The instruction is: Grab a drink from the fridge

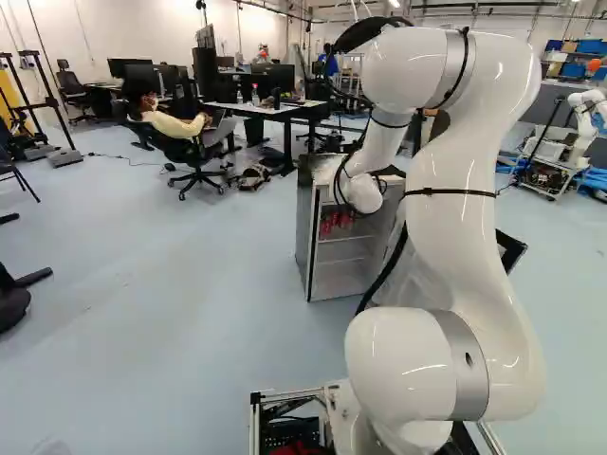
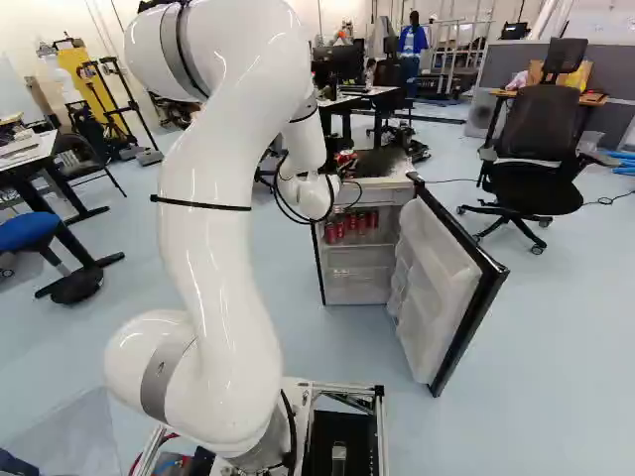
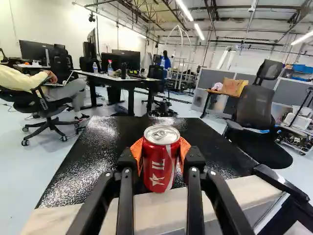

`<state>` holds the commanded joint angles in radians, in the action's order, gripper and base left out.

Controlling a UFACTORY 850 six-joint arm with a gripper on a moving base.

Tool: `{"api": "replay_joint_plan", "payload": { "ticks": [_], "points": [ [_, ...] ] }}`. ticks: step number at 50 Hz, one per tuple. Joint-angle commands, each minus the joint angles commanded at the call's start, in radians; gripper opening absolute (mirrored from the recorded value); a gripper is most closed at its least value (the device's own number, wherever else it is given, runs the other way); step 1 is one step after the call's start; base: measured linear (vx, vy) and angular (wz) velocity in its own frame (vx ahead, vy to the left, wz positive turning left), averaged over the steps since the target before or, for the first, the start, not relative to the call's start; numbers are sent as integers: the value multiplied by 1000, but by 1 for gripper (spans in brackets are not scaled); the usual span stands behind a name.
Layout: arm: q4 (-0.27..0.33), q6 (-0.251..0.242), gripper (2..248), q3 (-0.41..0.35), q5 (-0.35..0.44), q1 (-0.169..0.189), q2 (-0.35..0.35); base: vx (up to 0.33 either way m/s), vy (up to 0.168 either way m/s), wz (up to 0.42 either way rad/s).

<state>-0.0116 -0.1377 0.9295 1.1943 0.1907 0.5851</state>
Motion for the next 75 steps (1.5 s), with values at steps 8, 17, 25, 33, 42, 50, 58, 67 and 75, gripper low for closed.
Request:
{"api": "replay_joint_plan", "payload": {
  "ticks": [8,17,25,33,42,50,58,67,75],
  "points": [
    [0,0,145,0,0,0,0,0,0,0],
    [0,0,218,0,0,0,0,0,0,0],
    [0,0,247,-17,0,1,-13,0,0,0],
    [0,0,247,-59,0,5,-44,0,0,0],
    [0,0,247,-111,0,9,-83,0,0,0],
    [0,0,247,-157,0,15,-117,0,0,0],
    [0,0,247,-192,0,29,-144,0,0,0],
    [0,0,247,-214,0,53,-161,0,0,0],
    [0,0,247,-225,0,77,-170,0,0,0]
  ]
}}
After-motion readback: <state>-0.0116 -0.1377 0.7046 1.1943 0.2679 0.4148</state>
